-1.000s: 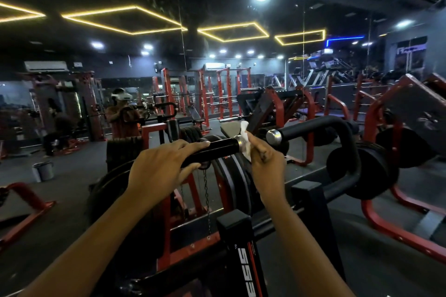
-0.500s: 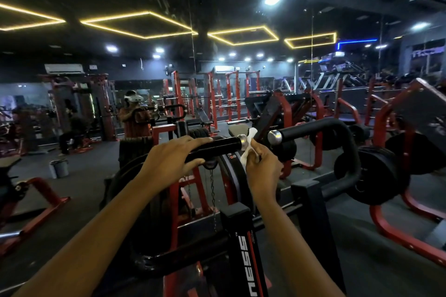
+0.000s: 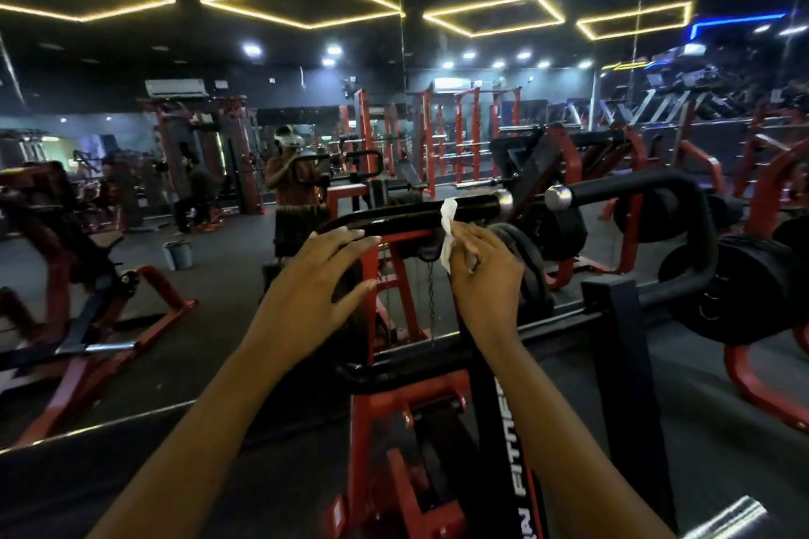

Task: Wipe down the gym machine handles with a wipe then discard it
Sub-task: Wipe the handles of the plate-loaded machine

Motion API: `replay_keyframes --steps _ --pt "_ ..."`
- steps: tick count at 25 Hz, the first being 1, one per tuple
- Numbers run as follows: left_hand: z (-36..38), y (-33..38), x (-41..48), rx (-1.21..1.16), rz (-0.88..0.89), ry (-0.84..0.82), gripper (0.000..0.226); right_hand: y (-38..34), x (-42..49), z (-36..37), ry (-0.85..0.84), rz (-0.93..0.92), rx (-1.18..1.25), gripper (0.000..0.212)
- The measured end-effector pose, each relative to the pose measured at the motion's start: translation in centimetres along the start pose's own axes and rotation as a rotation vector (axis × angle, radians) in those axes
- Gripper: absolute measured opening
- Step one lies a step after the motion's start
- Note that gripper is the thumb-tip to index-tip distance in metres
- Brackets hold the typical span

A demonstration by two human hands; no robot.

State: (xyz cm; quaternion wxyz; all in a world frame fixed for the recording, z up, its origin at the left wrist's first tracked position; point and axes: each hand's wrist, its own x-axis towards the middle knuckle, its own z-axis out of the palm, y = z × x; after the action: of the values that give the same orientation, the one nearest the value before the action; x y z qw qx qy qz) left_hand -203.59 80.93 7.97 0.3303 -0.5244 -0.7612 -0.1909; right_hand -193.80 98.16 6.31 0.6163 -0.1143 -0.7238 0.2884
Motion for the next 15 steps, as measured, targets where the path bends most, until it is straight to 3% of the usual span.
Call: replay_keyframes --steps 4,8,15 --pt "-1.1 0.3 -5.1 -0.164 -0.073 -0.025 0.063 -2.2 -4.3 -0.8 -0.074 0.024 0.002 0.026" --pt "-1.1 -0.2 -10.8 -0.328 0.006 -0.136 0.063 -4.4 -10.1 -0.9 -0.072 0.057 -0.137 0.025" --pt "5.6 -3.8 -19.9 -0.584 0.309 -0.623 0.076 -8.8 -24.0 -2.4 0.041 0.33 -0.482 0.022"
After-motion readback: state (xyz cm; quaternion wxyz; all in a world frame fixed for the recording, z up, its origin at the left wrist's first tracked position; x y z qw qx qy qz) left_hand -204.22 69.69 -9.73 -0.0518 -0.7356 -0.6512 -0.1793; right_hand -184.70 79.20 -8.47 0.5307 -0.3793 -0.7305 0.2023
